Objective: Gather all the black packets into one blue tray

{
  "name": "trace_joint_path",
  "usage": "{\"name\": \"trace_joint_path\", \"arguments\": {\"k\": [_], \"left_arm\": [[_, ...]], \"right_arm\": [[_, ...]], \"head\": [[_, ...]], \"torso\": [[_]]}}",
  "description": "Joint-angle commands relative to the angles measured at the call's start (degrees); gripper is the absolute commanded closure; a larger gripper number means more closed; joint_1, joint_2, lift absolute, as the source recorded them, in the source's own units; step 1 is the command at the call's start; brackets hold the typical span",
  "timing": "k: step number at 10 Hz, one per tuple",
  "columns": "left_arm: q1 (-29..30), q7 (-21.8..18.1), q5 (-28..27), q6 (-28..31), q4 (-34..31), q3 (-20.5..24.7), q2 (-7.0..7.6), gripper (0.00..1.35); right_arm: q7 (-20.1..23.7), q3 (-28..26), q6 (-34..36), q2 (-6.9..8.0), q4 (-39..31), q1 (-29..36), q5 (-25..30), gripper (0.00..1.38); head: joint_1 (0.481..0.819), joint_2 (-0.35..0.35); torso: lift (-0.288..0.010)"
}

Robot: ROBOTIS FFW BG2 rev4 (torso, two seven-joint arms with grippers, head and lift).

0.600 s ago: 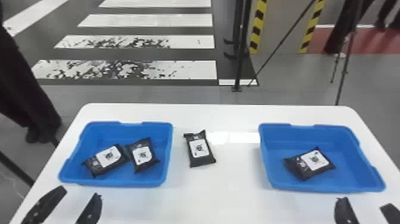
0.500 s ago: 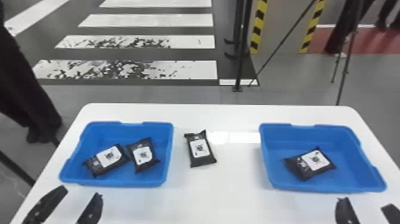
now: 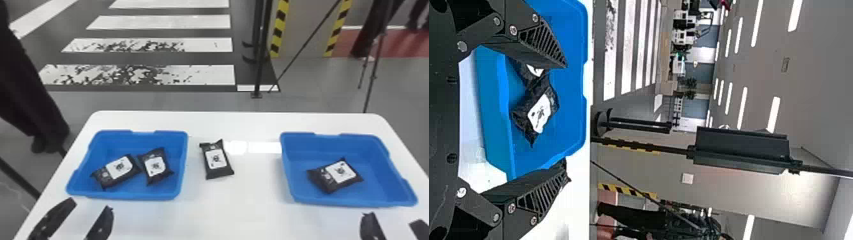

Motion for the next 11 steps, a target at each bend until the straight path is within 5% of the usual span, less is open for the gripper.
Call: {"name": "trace_joint_path", "arguments": {"k": [1,3,7,11], "left_arm": [[-0.5,0.0,-0.7,0.8,-0.1,-0.6,0.34,0.3],[-2.2,-0.1,-2.4,3.2,-0.1,-0.9,1.22,0.3],[-15.1,-3.1,-12.8,12.2,2.7,-3.8,3.6,0.3],[-34.7,-7.3,-14.3,12.5,19.7,-17.7,8.17,0.3]], "right_arm": [[0.0,0.1,0.0,-0.04,0.3,-0.1,-0.1,0.15],[0.0,0.8,0.0,-0.04,1.3,-1.2,-0.3,0.15],[0.0,1.4,0.0,-0.04,2.0,-2.2,-0.8,0.15],[0.0,1.4,0.0,-0.04,2.4,-2.6,-1.1,0.15]], "head": [[0.695,0.033],[0.695,0.025],[0.695,-0.008],[0.695,-0.098]], "torso": [[-0.11],[-0.11],[-0.11],[-0.11]]}}
